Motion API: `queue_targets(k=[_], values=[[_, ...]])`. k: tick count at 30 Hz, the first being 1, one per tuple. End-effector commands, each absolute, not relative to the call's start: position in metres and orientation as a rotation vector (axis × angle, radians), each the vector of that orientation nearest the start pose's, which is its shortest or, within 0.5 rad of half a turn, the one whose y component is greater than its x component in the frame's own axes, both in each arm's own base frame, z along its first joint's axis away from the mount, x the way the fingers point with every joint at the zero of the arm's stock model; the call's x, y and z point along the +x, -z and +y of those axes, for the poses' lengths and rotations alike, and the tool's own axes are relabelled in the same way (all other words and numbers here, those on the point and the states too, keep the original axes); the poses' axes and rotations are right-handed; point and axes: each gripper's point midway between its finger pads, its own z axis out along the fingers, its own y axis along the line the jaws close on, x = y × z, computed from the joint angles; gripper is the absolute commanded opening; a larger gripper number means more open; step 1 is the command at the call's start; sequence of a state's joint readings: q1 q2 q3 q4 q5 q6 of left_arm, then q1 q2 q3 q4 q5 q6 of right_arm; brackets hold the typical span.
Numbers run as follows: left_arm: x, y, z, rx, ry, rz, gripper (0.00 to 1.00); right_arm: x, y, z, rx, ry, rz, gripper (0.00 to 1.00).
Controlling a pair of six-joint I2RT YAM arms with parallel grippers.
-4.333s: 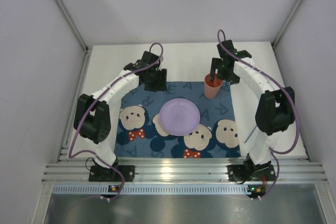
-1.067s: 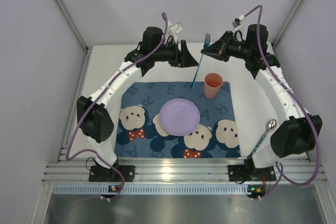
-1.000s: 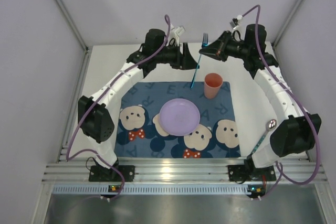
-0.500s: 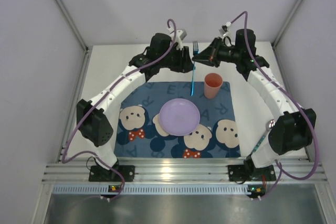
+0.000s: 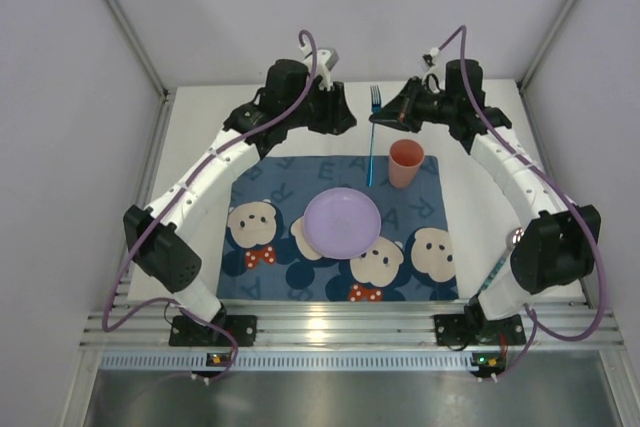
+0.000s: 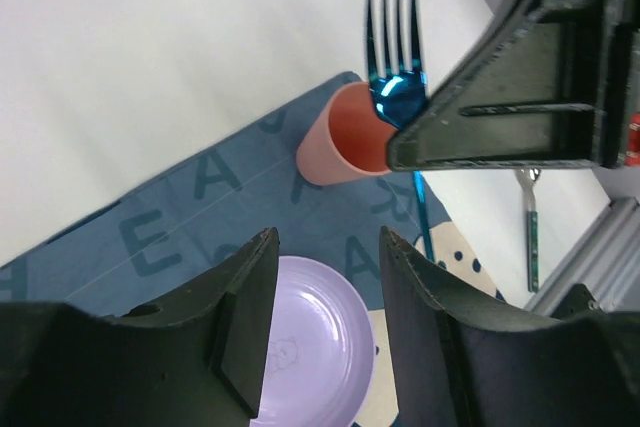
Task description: Set the dinner table for one person
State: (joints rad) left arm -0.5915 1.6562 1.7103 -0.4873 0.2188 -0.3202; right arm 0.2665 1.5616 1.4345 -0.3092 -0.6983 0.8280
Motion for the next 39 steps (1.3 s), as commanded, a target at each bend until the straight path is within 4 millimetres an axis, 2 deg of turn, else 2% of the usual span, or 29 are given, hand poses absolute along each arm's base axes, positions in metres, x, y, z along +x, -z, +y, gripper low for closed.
queue_targets(k=[1, 5, 9, 18, 21, 22, 26, 28, 29, 30, 32, 35, 38, 39], values=[[0.356, -0.333, -0.331, 0.489, 0.941, 1.975, 0.50, 0.386, -0.299, 0.246, 0.097, -1.299, 2.169, 0.00], [0.348, -0.330, -0.339, 0.526, 0.977, 1.970, 0.52, 0.397, -0.300, 0.246, 0.112, -1.280, 2.163, 0.00], [0.346, -0.319, -0.344, 0.544, 0.993, 1.992, 0.52, 0.401, -0.306, 0.248, 0.110, -1.285, 2.151, 0.00], [0.357, -0.293, -0.363, 0.568, 1.005, 2.031, 0.50, 0.396, -0.318, 0.249, 0.107, -1.312, 2.132, 0.00], [0.359, -0.295, -0.369, 0.576, 1.022, 2.018, 0.49, 0.392, -0.319, 0.252, 0.108, -1.327, 2.133, 0.00], [0.362, -0.291, -0.371, 0.575, 1.018, 2.026, 0.49, 0.391, -0.319, 0.253, 0.105, -1.337, 2.130, 0.00], [0.369, -0.290, -0.379, 0.582, 1.018, 2.021, 0.43, 0.389, -0.321, 0.257, 0.108, -1.365, 2.123, 0.00], [0.373, -0.290, -0.381, 0.575, 1.008, 2.017, 0.35, 0.388, -0.323, 0.260, 0.100, -1.375, 2.119, 0.00], [0.374, -0.289, -0.382, 0.572, 1.003, 2.019, 0.29, 0.388, -0.321, 0.260, 0.100, -1.378, 2.124, 0.00], [0.376, -0.291, -0.382, 0.571, 1.000, 2.014, 0.14, 0.387, -0.321, 0.262, 0.099, -1.381, 2.127, 0.00], [0.379, -0.289, -0.382, 0.567, 0.987, 2.016, 0.00, 0.387, -0.319, 0.262, 0.101, -1.386, 2.131, 0.00], [0.382, -0.290, -0.381, 0.570, 0.966, 2.011, 0.00, 0.388, -0.313, 0.265, 0.103, -1.393, 2.147, 0.00], [0.385, -0.283, -0.374, 0.567, 0.910, 2.039, 0.00, 0.391, -0.310, 0.268, 0.095, -1.404, 2.156, 0.00], [0.385, -0.279, -0.372, 0.570, 0.890, 2.051, 0.00, 0.393, -0.309, 0.268, 0.103, -1.409, 2.160, 0.18]])
